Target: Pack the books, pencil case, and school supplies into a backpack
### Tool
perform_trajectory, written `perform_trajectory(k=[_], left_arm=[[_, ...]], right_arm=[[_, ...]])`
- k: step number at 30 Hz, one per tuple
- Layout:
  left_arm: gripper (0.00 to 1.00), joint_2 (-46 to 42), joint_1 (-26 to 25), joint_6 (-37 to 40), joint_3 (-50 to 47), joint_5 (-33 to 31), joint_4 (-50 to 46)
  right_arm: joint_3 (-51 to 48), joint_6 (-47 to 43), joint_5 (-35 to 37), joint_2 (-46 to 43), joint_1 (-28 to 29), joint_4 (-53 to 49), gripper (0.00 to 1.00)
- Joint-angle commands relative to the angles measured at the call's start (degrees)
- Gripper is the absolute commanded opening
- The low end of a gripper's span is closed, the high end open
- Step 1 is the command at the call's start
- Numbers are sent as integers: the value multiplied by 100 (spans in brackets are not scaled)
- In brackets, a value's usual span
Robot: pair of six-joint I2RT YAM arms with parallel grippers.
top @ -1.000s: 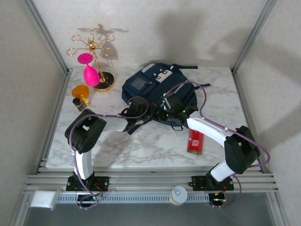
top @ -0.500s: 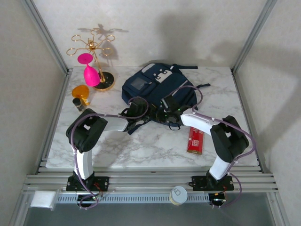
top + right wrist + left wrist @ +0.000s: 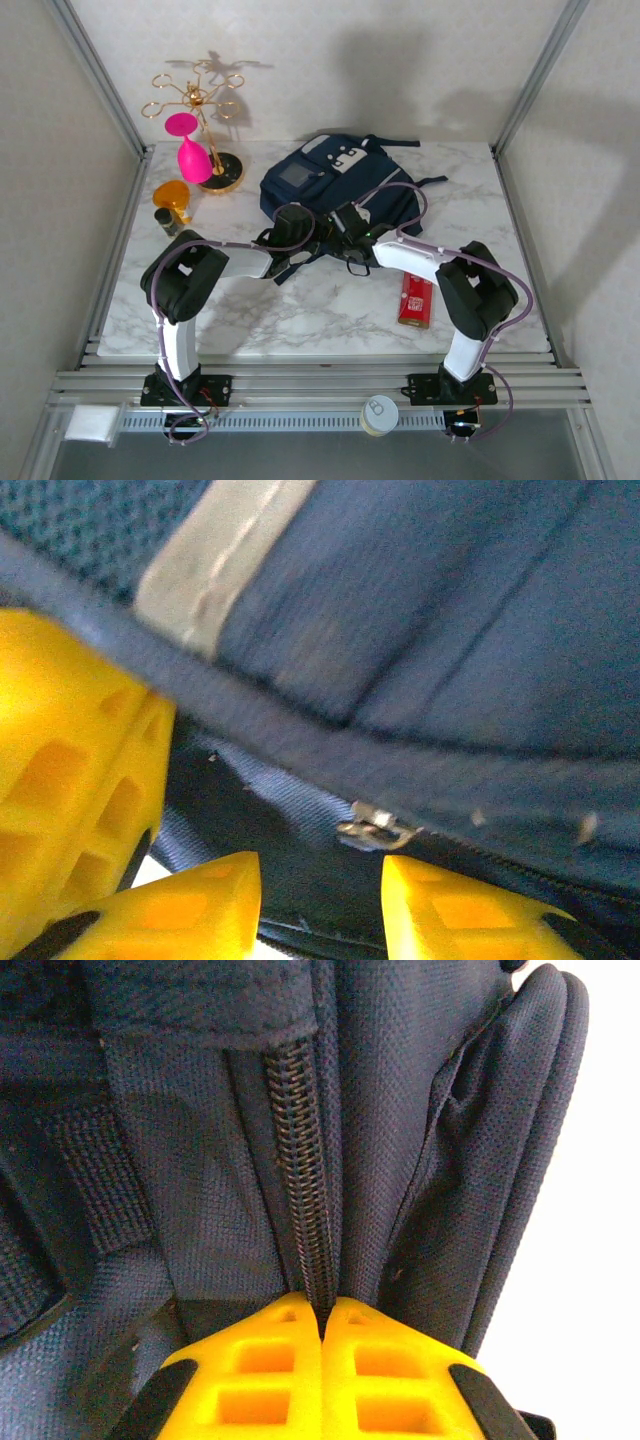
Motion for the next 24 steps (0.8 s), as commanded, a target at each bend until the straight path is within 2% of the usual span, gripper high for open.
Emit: perform_trajectory(k=[1, 5, 9, 18, 22, 24], left_arm=[[0, -254, 44, -195, -8, 72, 732], [0, -319, 51, -145, -71, 63, 704], [0, -355, 62, -58, -75, 36, 586], [0, -475, 88, 220, -35, -152, 163], [0, -512, 97, 322, 10, -213, 45], [0, -523, 97, 410, 64, -252, -104]], right_arm=[[-93, 542, 356, 189, 12, 223, 34], [208, 324, 737, 410, 7, 182, 38], [425, 110, 1145, 446, -2, -29, 36], [253, -194, 1520, 61, -135, 99, 33], [208, -388, 1535, -12, -152, 193, 23], [226, -497, 1524, 15, -151, 189, 23]])
